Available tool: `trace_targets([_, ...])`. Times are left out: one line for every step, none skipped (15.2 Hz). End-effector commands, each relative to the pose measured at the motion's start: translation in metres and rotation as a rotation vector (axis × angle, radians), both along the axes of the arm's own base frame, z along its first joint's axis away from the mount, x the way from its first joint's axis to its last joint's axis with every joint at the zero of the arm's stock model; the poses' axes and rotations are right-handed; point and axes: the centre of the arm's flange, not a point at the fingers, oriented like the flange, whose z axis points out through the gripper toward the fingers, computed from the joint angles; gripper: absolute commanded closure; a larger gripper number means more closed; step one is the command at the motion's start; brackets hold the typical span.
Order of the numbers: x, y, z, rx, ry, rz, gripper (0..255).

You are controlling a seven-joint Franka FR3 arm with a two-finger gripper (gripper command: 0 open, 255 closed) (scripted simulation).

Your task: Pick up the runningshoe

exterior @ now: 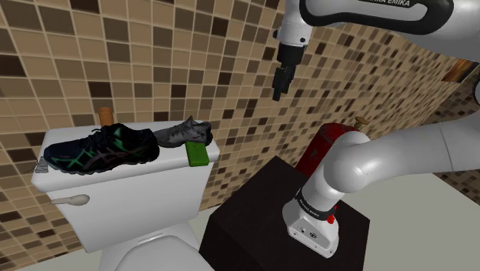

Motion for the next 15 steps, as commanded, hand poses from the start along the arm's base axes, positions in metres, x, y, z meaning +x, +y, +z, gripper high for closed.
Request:
trace_targets([0.0,0.0,0.0,0.0,0.0,0.0,0])
trace_targets([0.001,0.013,-0.001,-0.006,0.001,-0.022,0])
trace_targets([0.002,0.027,-0.002,-0.012,0.003,-0.044,0])
trace_targets([0.004,0.04,-0.004,-0.018,0.004,-0.066,0])
trace_targets([0.005,0.054,-0.005,-0.024,0.005,-0.088,0])
trace_targets([0.007,0.067,-0.007,-0.03,0.006,-0.11,0])
trace_targets([0.01,0.08,-0.008,-0.036,0.008,-0.131,0])
trace_targets([0.012,0.094,-0.01,-0.042,0.009,-0.153,0])
trace_targets([0.015,0.107,-0.012,-0.047,0.01,-0.175,0])
trace_targets([0.018,0.12,-0.013,-0.053,0.011,-0.197,0])
trace_targets([0.022,0.133,-0.015,-0.059,0.013,-0.219,0])
trace_targets([0.026,0.146,-0.017,-0.065,0.014,-0.241,0])
trace_targets([0.03,0.159,-0.019,-0.071,0.015,-0.263,0])
trace_targets([0.034,0.171,-0.022,-0.077,0.017,-0.285,0])
trace_targets([0.039,0.184,-0.024,-0.083,0.018,-0.307,0])
